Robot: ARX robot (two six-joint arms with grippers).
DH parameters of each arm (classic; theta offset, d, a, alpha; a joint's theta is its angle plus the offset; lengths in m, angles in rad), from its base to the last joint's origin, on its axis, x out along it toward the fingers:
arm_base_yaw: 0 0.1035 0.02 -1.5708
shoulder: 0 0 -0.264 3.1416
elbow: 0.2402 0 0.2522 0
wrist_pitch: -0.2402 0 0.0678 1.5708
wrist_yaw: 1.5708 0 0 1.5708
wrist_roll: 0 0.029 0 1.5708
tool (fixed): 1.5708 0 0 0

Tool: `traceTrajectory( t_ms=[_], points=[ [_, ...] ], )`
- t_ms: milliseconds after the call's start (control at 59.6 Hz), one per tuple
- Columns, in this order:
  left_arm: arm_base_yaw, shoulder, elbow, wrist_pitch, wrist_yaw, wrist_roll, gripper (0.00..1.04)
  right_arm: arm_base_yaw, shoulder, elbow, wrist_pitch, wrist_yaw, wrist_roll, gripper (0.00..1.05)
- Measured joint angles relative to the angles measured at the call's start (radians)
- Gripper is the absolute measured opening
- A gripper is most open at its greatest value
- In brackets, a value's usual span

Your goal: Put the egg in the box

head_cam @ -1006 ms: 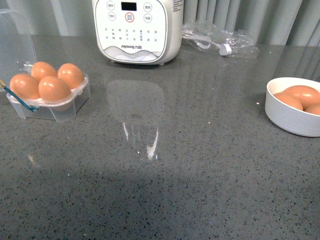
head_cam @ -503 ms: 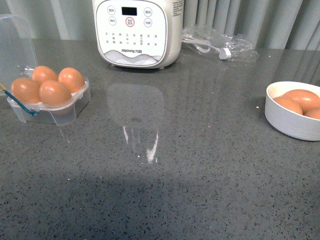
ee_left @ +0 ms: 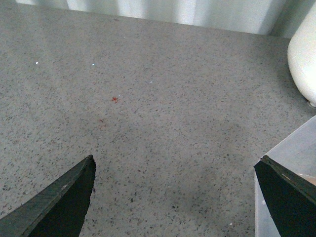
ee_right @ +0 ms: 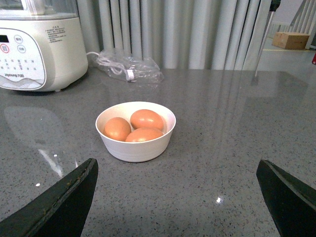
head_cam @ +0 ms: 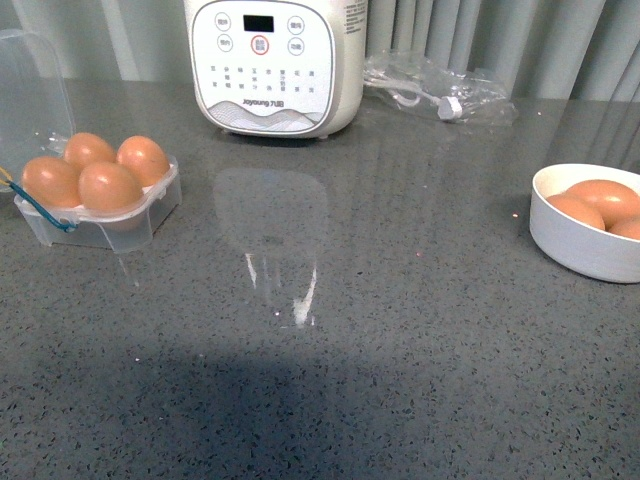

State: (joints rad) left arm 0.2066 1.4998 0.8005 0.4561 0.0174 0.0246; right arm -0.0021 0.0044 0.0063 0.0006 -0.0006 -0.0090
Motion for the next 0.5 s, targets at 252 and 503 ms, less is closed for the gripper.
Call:
traceTrajectory(
  t_ms=[252,503],
  points=[
    [-0.088,0.024,0.006,0.016,-0.052,0.018,0.98,0.000,0.000,0.000,0.000,0.000,0.000,0.97],
    [-0.305,-0.019,-0.003,0.008,-0.079,0.052,0.98,0.000,0.000,0.000,0.000,0.000,0.000,0.97]
  ],
)
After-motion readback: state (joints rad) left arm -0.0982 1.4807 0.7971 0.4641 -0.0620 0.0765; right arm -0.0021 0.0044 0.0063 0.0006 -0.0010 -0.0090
